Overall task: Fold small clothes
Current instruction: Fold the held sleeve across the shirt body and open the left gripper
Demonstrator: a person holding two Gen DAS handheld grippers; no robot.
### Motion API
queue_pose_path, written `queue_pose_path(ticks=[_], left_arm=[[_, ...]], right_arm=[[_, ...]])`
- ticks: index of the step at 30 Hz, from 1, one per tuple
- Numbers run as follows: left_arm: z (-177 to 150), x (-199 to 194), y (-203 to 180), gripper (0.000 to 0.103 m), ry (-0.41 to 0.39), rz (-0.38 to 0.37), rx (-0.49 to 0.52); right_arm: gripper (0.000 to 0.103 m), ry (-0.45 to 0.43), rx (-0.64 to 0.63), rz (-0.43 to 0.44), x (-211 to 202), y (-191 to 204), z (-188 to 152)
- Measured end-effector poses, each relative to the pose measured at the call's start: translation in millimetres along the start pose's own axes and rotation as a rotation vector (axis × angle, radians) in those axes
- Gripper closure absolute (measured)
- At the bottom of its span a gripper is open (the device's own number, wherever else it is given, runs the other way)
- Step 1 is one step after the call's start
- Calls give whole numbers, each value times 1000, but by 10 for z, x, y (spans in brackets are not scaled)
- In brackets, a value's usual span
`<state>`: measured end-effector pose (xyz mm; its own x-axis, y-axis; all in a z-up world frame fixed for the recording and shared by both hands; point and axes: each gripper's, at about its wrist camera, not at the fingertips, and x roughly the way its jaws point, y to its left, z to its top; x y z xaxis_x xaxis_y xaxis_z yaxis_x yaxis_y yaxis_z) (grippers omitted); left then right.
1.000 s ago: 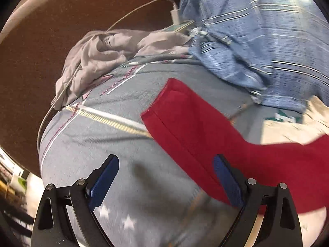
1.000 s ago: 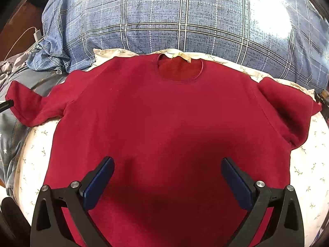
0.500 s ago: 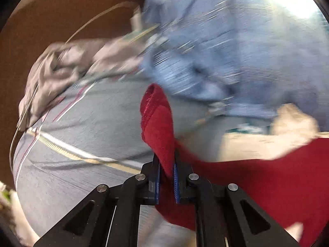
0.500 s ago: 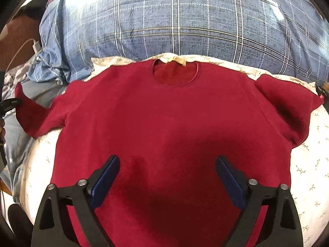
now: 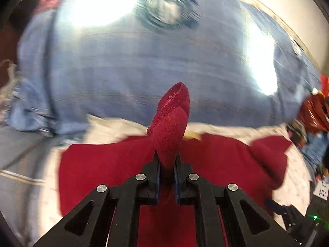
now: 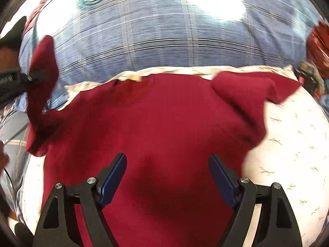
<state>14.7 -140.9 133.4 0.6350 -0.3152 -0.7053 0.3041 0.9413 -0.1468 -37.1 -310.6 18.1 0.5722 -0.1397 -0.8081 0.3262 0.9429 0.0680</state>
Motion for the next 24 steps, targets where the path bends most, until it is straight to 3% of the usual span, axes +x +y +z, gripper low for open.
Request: queue_pose_path(ticks=[4,8,11,14,16,20,21,22,23,24], left_arm=[[-160,413,-198,92,100,-69,29],[-214,665,-97,68,186,-99,35],[-121,482,141,56,149,-102,16],[-104,73,433,38,37,-12,21],[-165,-174,743,36,-31,119,10],[-273,-302,1277,36,-53,283,-83],[-319,-292,1345,36,-58,296,-114],[-339,-271,1455,36,-64,309,-148],[-366,-215,1534,36,-68,324,-175],[-388,-185,1626,36,-71,338,-201]], right_arm=[[19,13,48,-9,13,-254,0],[19,16,49,29,10,-289,16],[19,-5,0,56,-12,-183,45],[19,-19,-17,103,13,-84,116],[19,-28,-38,103,66,10,183],[21,-5,-66,85,345,178,343],[23,8,-63,84,422,192,366],[33,20,-62,89,502,210,385],[54,36,-70,92,596,236,396],[66,56,-92,82,698,276,399]])
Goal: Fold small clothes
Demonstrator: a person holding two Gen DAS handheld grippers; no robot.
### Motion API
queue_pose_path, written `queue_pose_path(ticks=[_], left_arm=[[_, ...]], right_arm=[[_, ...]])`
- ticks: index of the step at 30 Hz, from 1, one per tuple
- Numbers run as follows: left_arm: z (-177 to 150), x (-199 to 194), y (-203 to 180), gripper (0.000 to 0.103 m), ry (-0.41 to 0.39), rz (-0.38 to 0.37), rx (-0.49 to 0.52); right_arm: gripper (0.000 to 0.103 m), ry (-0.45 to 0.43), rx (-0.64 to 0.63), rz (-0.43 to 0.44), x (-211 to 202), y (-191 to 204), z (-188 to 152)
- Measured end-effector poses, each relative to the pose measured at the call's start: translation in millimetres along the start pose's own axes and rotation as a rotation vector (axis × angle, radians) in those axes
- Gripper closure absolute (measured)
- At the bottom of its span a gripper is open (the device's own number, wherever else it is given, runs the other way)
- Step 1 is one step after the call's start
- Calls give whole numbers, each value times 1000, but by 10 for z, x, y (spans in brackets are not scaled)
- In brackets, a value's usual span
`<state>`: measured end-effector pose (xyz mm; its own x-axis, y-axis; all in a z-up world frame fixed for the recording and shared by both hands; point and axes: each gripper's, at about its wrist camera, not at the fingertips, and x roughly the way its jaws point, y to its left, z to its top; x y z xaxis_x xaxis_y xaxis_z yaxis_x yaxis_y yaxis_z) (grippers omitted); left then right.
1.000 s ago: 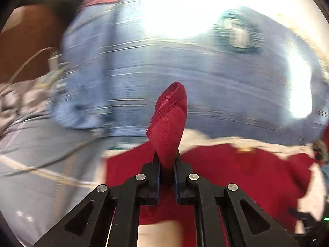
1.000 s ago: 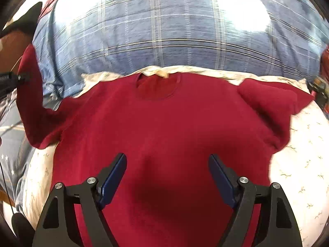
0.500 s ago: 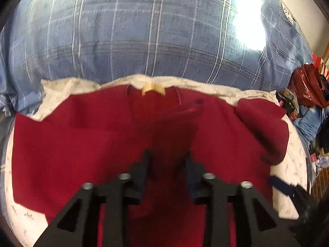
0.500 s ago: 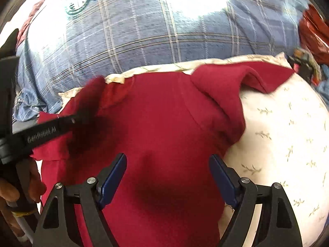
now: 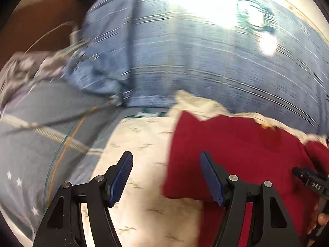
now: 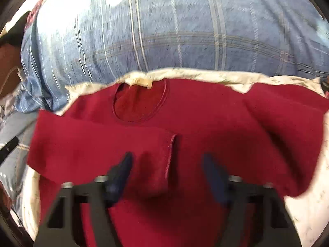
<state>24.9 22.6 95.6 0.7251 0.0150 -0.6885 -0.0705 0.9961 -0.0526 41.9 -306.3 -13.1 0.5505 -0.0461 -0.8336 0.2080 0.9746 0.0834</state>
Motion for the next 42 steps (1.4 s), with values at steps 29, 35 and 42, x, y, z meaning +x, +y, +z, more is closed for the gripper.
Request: queue_pose_path(ticks=[29,35,42], left_arm=[[-360,620,-338,34,98,-34,147],[-358,641,-390,34,84,-14,203],[-342,657,-335,32,100,-38,156]], right_arm=[[51,-91,-248,139,-140,842,437],[46,-21,-384,132,413,1238,554],[48,-33,-422,-17,576,1284,456]])
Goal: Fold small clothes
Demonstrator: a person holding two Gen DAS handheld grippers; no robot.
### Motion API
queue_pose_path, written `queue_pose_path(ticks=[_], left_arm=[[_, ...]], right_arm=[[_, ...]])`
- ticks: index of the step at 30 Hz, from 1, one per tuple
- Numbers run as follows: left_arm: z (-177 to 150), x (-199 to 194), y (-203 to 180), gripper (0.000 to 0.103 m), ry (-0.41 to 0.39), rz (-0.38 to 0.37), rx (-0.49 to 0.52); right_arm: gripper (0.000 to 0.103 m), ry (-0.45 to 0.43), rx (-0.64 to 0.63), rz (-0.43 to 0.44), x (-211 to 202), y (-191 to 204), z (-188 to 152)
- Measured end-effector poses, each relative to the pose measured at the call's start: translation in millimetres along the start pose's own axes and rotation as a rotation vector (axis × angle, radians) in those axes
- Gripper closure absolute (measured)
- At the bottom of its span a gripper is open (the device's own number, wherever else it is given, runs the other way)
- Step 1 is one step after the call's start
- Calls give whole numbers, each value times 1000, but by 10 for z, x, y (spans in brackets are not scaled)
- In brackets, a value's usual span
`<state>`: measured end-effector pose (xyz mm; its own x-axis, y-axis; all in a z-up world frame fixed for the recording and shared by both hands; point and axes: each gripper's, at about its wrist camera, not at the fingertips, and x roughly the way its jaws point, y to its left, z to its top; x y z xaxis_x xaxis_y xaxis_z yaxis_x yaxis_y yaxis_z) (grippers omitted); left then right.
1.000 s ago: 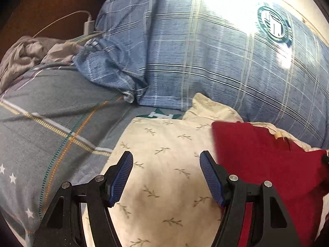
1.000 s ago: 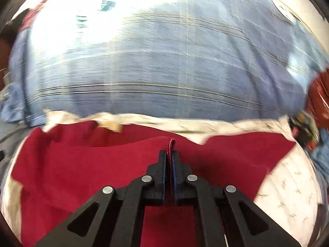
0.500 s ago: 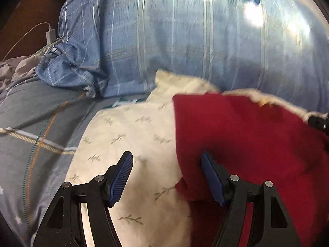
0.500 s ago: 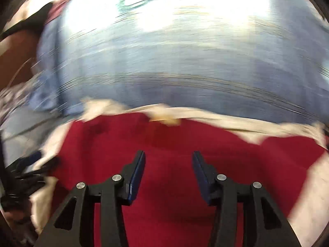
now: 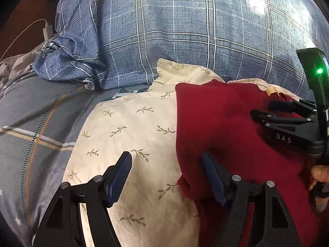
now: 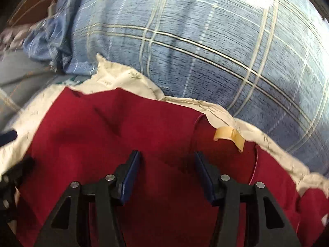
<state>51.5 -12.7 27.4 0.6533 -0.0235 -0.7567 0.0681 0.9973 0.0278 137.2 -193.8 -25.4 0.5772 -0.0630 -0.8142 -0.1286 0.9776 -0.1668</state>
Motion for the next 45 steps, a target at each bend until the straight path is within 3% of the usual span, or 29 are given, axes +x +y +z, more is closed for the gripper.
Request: queue_pose_path(ticks=[5,7,11,13,18,25,28,30,38,41,45], left_arm=[[12,-191,73,34,-67,-63,-40],[0,-223,77,34,-83,-79,-47],[-58,-147,-22,34,-46,-99,-17],[-93,-46,-120,34,1,-83,23],[-102,-41,-173,34,7,-64,41],[-62,-182,-123,34,-48,-79,3],[-88,-123,-145,34,-16,-70,15],[-82,-90,-148,34,9,-65,18],[10,-275,-44,32,-73,-166,-54],[2,-196,-70,32,-37,-167,-44],[-23,-5,-134,32,37,-107,-5]], right_arm=[[46,-40,101,65,-519,-132,-242],[45,-38,95,42,-676,-151,-411],[42,28,138,-20,-704,-287,-709],[40,46,167,-11,-634,-357,-787],[39,35,210,2,-857,-485,-776],[35,23,250,-89,-947,-732,-861],[35,75,274,-107,-810,-825,-961],[35,62,269,-108,-840,-818,-979],[34,35,288,-91,-882,-836,-907],[33,51,270,-85,-777,-776,-883],[31,64,248,-104,-692,-749,-858]])
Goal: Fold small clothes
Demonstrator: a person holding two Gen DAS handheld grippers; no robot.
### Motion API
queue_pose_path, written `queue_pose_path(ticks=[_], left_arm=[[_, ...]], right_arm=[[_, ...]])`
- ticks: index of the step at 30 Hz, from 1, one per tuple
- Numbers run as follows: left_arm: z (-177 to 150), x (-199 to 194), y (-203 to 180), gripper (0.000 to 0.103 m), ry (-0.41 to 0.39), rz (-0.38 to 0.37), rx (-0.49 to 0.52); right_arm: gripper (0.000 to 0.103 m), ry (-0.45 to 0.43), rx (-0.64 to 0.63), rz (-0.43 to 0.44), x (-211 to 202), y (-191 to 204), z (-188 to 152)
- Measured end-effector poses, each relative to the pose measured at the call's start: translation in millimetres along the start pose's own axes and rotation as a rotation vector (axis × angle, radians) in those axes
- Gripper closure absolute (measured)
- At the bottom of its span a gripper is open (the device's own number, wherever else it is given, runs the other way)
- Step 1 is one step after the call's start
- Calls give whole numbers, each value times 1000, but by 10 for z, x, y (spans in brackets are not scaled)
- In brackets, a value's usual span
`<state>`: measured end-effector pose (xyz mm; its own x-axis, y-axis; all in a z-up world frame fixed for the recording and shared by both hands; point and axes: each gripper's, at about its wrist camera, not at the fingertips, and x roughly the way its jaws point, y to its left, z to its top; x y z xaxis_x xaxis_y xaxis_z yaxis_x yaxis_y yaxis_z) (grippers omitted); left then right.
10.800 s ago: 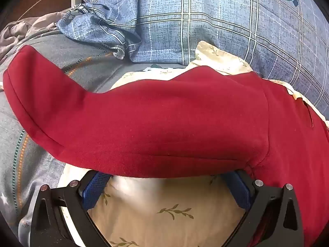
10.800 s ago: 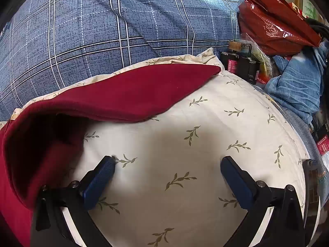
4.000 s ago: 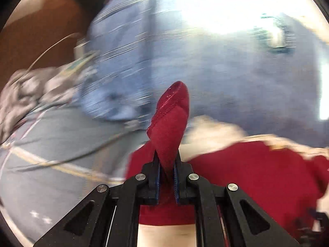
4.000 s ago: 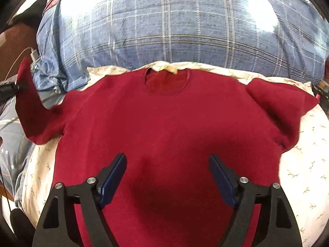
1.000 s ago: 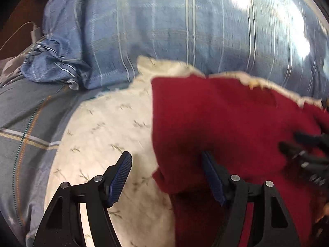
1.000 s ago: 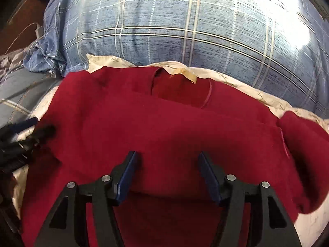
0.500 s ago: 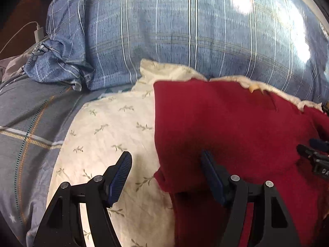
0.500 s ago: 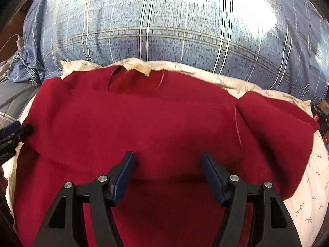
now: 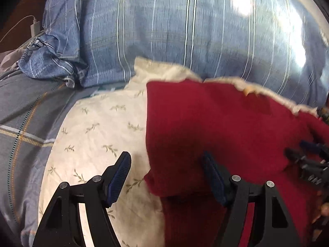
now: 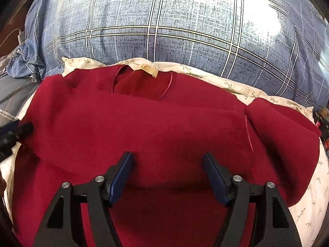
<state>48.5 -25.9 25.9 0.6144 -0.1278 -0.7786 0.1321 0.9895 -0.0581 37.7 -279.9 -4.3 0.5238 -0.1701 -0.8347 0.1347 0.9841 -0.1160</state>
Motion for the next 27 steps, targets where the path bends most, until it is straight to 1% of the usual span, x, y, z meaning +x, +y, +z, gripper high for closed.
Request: queue_pose_path(ticks=[2,3,6,8,10,13,15,16,18,19,20,21,22,23,25,26,27], left_arm=[[-6,57,14,31,22,1,-10],[1,68,15,31,28,-2,-16],[4,65,-13,31,23,8,-5],[21,89,-50,31,24,14,0],[24,108,-69,31,25,17,3],[-1,110,-78,31,21,20,5],[-11,108,-77,31,19,23,9],[-13,108,-77,30,18,24,10],[-11,116,-68,29,18,25,9],[-12,117,-66,28,18,24,8],[-12,118,-63,28,19,23,5],[-12,118,-60,28,19,22,3],[-11,113,-56,28,18,20,1],[-10,107,-52,28,17,20,-2],[-8,104,-50,28,16,20,-6],[-8,111,-52,28,17,20,-6],[-9,116,-54,28,17,20,-5]], right_arm=[[31,-10,20,20,-69,-89,54],[31,-26,31,7,-110,-146,73],[26,-71,71,-73,-196,-405,120],[25,-79,94,-121,-172,-572,118],[25,-59,116,-160,-101,-710,103],[25,-59,139,-136,7,-806,80],[28,-38,126,-168,84,-817,100],[29,-46,131,-171,78,-816,100],[51,-70,134,-145,106,-814,119],[87,-65,120,-141,140,-800,123],[95,-49,108,-127,167,-793,119],[95,-52,119,-103,148,-808,109],[97,-72,129,-115,89,-820,109],[103,-110,114,-164,-29,-784,108],[103,-166,75,-275,-140,-755,106],[103,-164,67,-302,-118,-783,115],[103,-138,80,-283,-65,-823,121]])
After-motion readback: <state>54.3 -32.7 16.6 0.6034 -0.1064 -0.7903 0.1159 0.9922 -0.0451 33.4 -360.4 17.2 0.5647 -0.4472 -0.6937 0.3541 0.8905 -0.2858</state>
